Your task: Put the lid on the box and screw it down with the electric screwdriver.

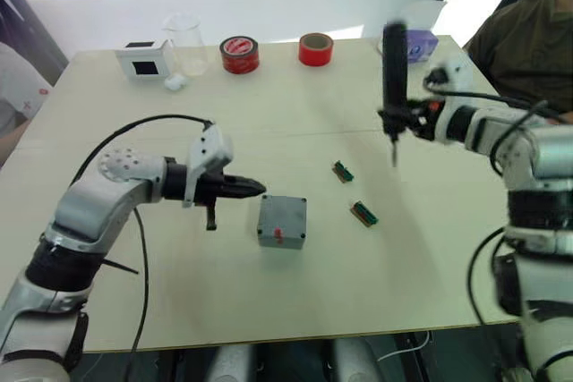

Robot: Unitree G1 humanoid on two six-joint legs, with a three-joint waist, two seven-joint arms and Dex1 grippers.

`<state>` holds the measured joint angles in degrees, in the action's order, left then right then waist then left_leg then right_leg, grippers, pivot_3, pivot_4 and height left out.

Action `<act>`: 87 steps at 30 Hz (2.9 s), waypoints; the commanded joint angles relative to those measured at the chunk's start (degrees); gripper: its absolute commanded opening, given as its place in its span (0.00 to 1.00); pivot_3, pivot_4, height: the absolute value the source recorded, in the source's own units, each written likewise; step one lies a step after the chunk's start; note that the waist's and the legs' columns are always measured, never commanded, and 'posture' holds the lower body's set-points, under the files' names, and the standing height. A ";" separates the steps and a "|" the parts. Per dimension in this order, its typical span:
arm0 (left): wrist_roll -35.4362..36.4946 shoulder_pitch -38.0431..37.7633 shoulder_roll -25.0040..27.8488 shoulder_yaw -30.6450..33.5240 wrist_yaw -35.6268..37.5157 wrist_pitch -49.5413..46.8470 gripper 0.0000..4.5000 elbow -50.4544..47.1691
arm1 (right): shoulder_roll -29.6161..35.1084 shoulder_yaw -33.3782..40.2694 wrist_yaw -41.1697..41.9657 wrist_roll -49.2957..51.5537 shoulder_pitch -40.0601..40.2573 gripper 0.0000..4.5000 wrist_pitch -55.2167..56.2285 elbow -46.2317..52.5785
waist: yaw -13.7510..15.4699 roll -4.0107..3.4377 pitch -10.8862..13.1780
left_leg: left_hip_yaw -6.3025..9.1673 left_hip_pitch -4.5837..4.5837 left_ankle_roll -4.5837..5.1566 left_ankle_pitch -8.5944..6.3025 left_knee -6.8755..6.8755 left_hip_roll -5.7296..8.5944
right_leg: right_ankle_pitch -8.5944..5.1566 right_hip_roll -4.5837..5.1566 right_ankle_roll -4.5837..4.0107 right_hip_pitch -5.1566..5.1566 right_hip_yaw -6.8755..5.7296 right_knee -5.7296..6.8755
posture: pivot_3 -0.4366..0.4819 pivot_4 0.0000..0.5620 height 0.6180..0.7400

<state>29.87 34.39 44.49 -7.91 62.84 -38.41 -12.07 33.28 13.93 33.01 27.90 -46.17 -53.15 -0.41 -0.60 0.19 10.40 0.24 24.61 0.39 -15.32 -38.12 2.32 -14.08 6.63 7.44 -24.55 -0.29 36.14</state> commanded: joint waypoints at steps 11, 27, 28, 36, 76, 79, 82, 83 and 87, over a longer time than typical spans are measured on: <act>-5.35 2.25 -2.55 -6.16 2.54 2.50 0.00 1.29 | -24.25 -5.54 -18.41 5.38 20.36 0.39 12.96 38.76 | -0.50 -0.02 -0.02 | 0.02 -0.12 0.02 0.02 -0.08 0.07 | 0.01 -0.04 -0.01 0.10 0.07 0.11 | 0.48 0.27 1.00; -12.69 -1.71 -3.00 -10.72 4.39 7.57 0.00 4.56 | -20.64 -14.95 -14.05 1.32 27.81 0.39 19.13 37.96 | -0.20 0.00 -0.05 | 0.04 -0.23 0.22 -0.09 -0.12 0.04 | 0.01 -0.08 -0.01 0.19 0.07 0.10 | 0.48 0.27 1.00; -12.79 -1.82 -2.99 -10.70 4.45 7.82 0.00 4.72 | -20.67 -15.18 -14.10 1.21 27.82 0.39 19.18 37.93 | -0.19 0.00 -0.05 | 0.05 -0.24 0.29 -0.13 -0.12 0.04 | 0.01 -0.08 -0.01 0.19 0.07 0.10 | 0.48 0.27 1.00; -13.12 -2.15 -2.94 -10.55 4.63 8.47 0.00 4.94 | -20.32 -16.34 -13.51 0.59 28.70 0.39 19.65 37.37 | -0.17 0.00 -0.07 | 0.05 -0.28 0.29 -0.12 -0.13 0.04 | 0.01 -0.08 -0.01 0.20 0.07 0.10 | 0.48 0.27 1.00; -15.39 -4.47 -3.20 -11.84 4.68 7.24 0.00 2.52 | -16.89 -26.80 -11.62 -10.82 37.16 0.39 21.28 26.57 | -0.11 0.49 -1.44 | 0.08 -2.30 0.67 -0.41 0.09 -0.05 | -0.30 -0.13 -0.19 2.20 0.06 -0.14 | 0.48 0.27 1.00; -15.53 -4.42 -3.28 -11.81 4.72 7.05 0.00 2.42 | -17.15 -26.72 -11.80 -10.77 36.72 0.39 20.52 26.48 | -0.07 0.49 -1.62 | 0.10 -2.30 0.68 -0.42 0.10 -0.05 | -0.31 -0.12 -0.21 2.17 0.06 -0.14 | 0.48 0.27 1.00; -15.50 -4.33 -3.10 -11.62 4.87 7.03 0.00 2.73 | -16.95 -26.83 -11.47 -10.84 36.53 0.39 19.99 25.93 | -0.06 0.54 -1.69 | 0.10 -2.30 0.69 -0.43 0.10 -0.04 | -0.31 -0.10 -0.21 2.18 0.06 -0.15 | 0.48 0.27 1.00; -15.48 -4.26 -3.05 -11.54 4.94 7.01 0.00 2.88 | -16.81 -26.89 -11.32 -10.94 36.41 0.39 19.87 25.62 | -0.06 0.54 -1.71 | 0.10 -2.30 0.69 -0.43 0.10 -0.04 | -0.31 -0.10 -0.22 2.18 0.06 -0.15 | 0.48 0.27 1.00; -15.43 -4.17 -3.09 -11.45 4.92 6.91 0.00 2.99 | -16.69 -26.73 -11.16 -11.01 36.25 0.39 19.88 25.26 | -0.06 0.56 -1.75 | 0.11 -2.30 0.69 -0.44 0.11 -0.04 | -0.32 -0.09 -0.23 2.17 0.05 -0.17 | 0.48 0.27 1.00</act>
<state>15.50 31.00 41.04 -18.39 67.42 -30.65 -9.66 15.53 -10.48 21.21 17.70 -12.38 -28.24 30.15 -0.66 0.76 8.65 0.36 22.32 1.09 -15.76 -38.00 2.28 -14.40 6.54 7.21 -22.38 -0.24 35.96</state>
